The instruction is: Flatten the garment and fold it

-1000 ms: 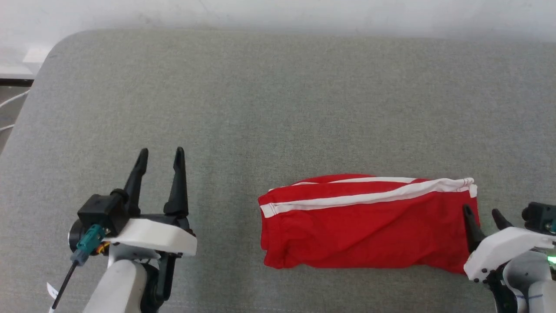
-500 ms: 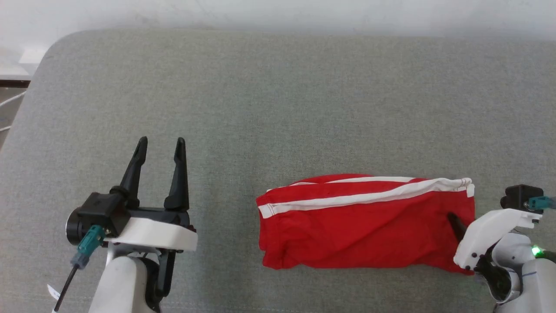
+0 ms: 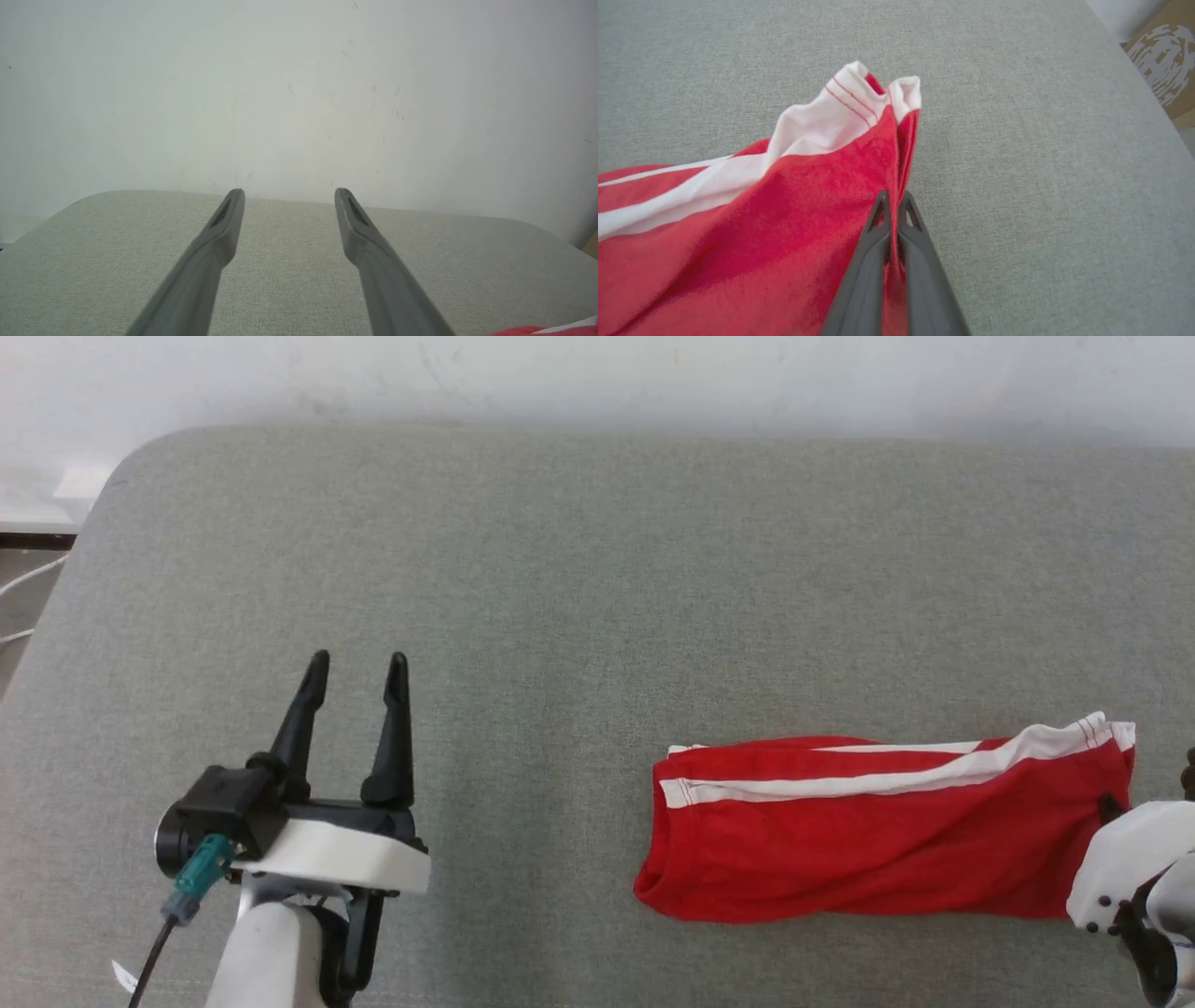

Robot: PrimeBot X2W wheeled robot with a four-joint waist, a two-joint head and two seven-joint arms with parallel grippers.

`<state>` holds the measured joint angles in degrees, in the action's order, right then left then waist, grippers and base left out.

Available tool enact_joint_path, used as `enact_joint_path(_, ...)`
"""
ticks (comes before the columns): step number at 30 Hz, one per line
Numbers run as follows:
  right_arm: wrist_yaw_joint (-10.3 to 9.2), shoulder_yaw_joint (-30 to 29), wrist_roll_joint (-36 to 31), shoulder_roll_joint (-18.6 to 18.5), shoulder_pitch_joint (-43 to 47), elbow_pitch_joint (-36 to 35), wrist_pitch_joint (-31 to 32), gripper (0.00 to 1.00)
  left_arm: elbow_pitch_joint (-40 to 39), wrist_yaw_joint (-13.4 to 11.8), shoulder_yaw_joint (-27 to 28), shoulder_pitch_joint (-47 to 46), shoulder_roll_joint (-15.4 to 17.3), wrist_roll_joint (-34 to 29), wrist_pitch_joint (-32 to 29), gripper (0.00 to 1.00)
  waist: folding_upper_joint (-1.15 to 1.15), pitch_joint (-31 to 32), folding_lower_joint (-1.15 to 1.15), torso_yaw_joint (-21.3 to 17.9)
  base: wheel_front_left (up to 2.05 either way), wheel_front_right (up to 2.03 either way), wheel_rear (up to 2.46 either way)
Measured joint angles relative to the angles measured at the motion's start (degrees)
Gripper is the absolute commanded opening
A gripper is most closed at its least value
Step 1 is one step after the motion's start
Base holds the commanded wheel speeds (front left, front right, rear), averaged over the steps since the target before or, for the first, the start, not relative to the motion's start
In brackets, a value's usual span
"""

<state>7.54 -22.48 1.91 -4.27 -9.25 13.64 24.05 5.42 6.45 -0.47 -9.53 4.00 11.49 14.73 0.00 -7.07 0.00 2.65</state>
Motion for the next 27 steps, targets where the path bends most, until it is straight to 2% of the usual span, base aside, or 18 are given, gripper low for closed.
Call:
enact_joint_path(3,0.0,1.83,-0.44,0.33,1.71,-3.97,2.6,0.0,0.68,0.11,0.0,0.07,-0.14,-0.1,-0.01,1.0,0.0,0.13,0.0,0.14,0.0,0.0,0.0)
enact_joint_path(9,0.0,9.76,1.85,0.99,8.01,-18.37,11.25,0.0,1.27,0.55,-0.15,0.08,-0.34,-0.35,0.0,1.0,0.0,0.24,0.0,1.0,0.0,0.0,0.0)
enact_joint_path(13,-0.01,17.86,4.45,1.08,10.94,-27.22,17.53,0.0,1.71,0.57,-0.33,0.08,-0.43,-0.35,0.0,1.0,0.0,0.45,0.0,1.45,0.0,0.0,0.0)
enact_joint_path(16,0.0,25.1,4.81,1.13,11.0,-30.62,20.19,0.0,2.01,0.57,-0.52,0.07,-0.57,-0.35,0.0,1.0,0.0,0.55,0.0,1.93,0.0,0.0,0.0)
enact_joint_path(20,0.0,34.12,4.65,1.25,8.88,-29.27,20.86,0.0,2.05,0.58,-0.73,0.05,-0.63,-0.34,0.0,1.0,0.0,0.3,0.0,2.4,0.0,0.0,0.0)
enact_joint_path(27,0.0,42.95,7.5,1.27,1.21,-17.62,17.5,0.0,2.03,0.64,-1.46,-0.35,-0.77,-0.31,0.0,1.0,0.0,-1.38,0.0,3.77,0.0,0.0,0.0)
